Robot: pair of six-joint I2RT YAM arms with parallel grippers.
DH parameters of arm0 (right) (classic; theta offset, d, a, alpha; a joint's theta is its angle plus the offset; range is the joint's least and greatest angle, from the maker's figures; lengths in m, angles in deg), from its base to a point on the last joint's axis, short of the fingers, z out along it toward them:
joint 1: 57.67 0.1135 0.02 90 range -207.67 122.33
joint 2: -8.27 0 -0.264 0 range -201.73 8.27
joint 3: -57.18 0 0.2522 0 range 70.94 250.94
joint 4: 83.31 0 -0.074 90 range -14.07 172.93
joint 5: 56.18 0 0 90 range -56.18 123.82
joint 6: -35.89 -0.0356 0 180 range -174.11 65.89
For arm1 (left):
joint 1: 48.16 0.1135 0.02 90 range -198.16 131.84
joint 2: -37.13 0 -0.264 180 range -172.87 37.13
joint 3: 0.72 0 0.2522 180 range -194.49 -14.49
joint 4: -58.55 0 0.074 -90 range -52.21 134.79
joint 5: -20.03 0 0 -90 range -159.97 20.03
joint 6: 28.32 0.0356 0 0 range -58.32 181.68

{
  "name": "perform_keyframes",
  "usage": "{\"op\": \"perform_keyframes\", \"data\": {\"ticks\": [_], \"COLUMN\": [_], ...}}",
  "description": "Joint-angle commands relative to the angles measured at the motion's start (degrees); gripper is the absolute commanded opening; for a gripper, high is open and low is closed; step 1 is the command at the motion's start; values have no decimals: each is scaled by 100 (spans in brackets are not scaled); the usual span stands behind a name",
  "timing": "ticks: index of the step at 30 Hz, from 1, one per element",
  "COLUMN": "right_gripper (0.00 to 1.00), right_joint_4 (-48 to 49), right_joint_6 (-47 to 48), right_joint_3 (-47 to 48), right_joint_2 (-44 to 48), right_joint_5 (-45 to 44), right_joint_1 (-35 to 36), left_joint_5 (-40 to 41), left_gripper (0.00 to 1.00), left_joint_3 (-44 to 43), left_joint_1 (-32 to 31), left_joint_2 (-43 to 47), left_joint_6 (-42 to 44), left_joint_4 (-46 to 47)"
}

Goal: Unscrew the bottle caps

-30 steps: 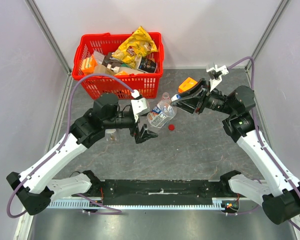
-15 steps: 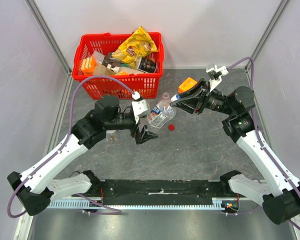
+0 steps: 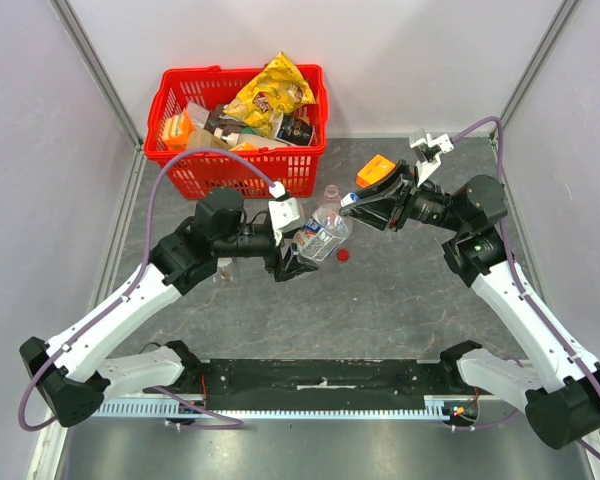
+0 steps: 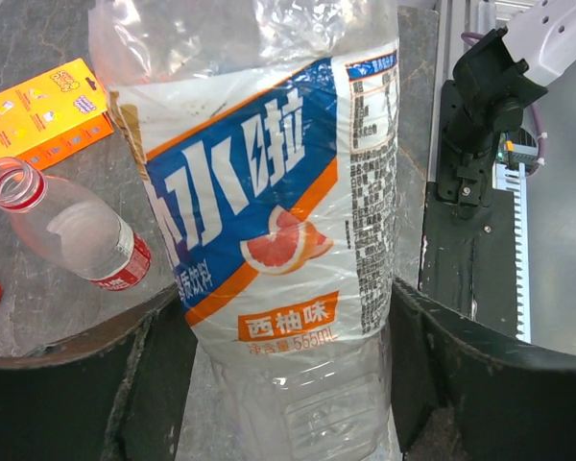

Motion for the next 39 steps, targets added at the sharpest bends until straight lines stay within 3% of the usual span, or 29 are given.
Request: {"op": "perform_keyframes", "data": {"ticks": [1,3,5,8,12,19,26,29,31,33,39], "right_gripper": [0,0,0,0,0,0,0,0,0,6,41], "right_joint_4": [295,348,357,365,383,549,621,506,445,375,173], "right_joint_6": [-58,-93,-102,-102,-128,-251,-278,-208,-164,-111,-32], "right_joint_3": [-24,-50,-50,-59,-77,-147,-208,-200,-182,-156,-68], "right_joint_2": [119,137,145,154,154,172,145,154,154,154,145], "right_joint_5": [-59,-50,-33,-33,-7,-6,-15,-42,-68,-103,-323], "right_joint_1": [30,39,30,39,48,83,83,92,92,92,92], "left_joint_5": [-333,-342,-368,-386,-377,-430,-456,-413,-351,-272,114], "left_gripper": [70,66,54,52,75,86,67,51,48,47,46], "left_joint_3": [-20,-20,-20,-20,-20,-19,-11,24,51,77,60], "left_joint_1": [-33,-33,-33,-33,-24,-33,-33,-33,-33,-33,-33], "left_joint_2": [-62,-97,-132,-132,-124,-229,-194,-124,-80,-19,96], "left_joint_6": [214,205,214,214,197,91,118,117,109,109,196], "left_joint_4": [305,305,297,288,288,367,288,288,288,288,7]}}
